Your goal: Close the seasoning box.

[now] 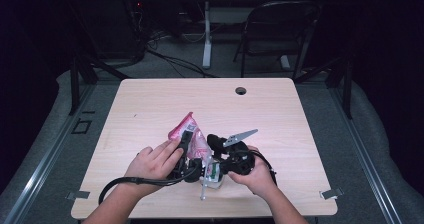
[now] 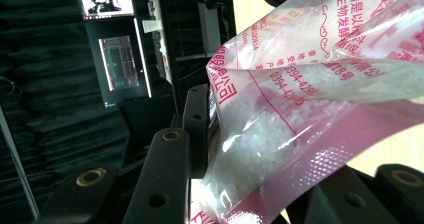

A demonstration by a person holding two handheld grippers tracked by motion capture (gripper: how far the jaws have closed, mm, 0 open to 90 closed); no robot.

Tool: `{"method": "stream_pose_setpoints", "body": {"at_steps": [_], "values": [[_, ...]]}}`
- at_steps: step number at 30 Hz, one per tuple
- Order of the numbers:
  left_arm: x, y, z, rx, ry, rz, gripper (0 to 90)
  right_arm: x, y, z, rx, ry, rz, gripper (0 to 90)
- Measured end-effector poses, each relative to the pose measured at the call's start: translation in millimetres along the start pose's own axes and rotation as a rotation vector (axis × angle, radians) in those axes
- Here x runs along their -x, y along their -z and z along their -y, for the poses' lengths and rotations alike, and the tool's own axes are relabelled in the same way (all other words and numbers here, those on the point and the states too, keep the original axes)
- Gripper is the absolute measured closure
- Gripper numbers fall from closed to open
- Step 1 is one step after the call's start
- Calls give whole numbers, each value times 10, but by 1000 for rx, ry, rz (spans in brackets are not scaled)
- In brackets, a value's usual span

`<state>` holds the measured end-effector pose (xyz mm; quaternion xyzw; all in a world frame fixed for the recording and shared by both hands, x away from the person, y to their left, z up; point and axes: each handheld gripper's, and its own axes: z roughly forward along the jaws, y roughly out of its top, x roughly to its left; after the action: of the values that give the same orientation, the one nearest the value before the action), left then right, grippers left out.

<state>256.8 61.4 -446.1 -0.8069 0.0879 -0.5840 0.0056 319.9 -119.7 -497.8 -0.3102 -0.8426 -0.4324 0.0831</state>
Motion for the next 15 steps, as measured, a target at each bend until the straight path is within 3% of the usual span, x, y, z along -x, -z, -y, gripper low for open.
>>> {"method": "stream_pose_setpoints", "body": {"at_steps": [15], "values": [[-9,3,-10,4,-1,-5,730,-19,-19,-4,6,3,-1,900]]}}
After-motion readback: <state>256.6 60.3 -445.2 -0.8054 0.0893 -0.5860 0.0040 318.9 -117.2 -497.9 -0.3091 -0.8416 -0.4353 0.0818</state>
